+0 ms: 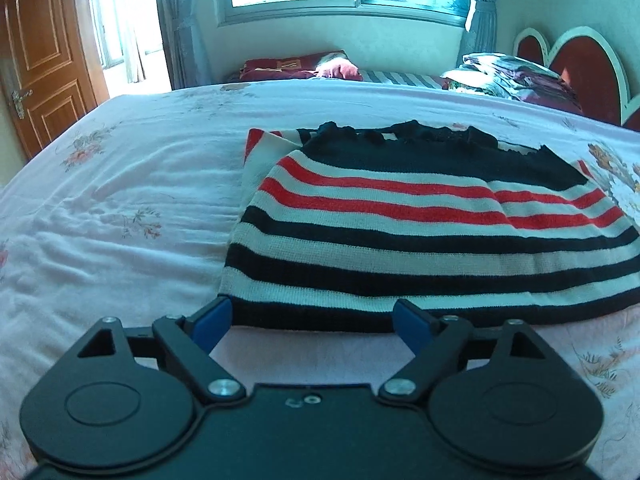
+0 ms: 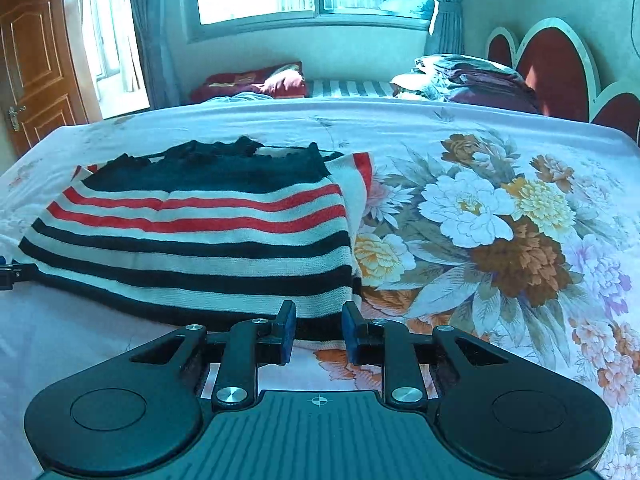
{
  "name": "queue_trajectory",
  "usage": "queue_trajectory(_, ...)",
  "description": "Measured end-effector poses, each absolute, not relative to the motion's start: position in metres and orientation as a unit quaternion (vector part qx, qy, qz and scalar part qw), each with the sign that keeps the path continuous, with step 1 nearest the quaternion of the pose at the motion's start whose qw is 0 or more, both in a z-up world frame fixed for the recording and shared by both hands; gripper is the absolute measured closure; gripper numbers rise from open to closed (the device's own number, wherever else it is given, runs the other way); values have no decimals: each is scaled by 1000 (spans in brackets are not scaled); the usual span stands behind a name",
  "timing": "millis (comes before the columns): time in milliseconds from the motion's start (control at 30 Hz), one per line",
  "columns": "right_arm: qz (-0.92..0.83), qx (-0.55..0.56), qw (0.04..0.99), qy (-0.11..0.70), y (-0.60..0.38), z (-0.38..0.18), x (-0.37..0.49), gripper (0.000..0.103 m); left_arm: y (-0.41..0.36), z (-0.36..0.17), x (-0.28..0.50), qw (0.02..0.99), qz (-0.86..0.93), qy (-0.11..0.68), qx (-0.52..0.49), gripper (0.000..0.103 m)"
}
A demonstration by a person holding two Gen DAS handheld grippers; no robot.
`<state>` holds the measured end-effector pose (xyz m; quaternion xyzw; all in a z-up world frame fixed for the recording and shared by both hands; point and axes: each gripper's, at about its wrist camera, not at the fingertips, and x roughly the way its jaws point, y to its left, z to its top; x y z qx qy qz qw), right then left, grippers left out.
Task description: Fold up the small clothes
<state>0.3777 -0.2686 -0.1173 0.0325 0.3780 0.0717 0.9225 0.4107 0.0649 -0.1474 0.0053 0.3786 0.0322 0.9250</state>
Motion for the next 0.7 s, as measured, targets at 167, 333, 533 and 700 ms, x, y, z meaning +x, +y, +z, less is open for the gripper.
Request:
queue_trajectory(167, 114, 53, 916, 380, -254, -119, 390, 92, 94, -164, 403, 906, 41, 393, -150, 34)
queue_trajectory(333, 139, 65, 907, 391, -232, -122, 411, 92, 139, -182, 405, 870, 58, 342, -351, 35)
queue_trajectory(533, 156, 83, 898, 403, -204, -131, 449, 92, 157, -190, 436, 854, 59, 318, -408, 41)
queue_trajectory(700, 167, 83, 895, 405, -176, -133, 485, 92, 165, -198, 461, 850, 57, 300, -429, 55)
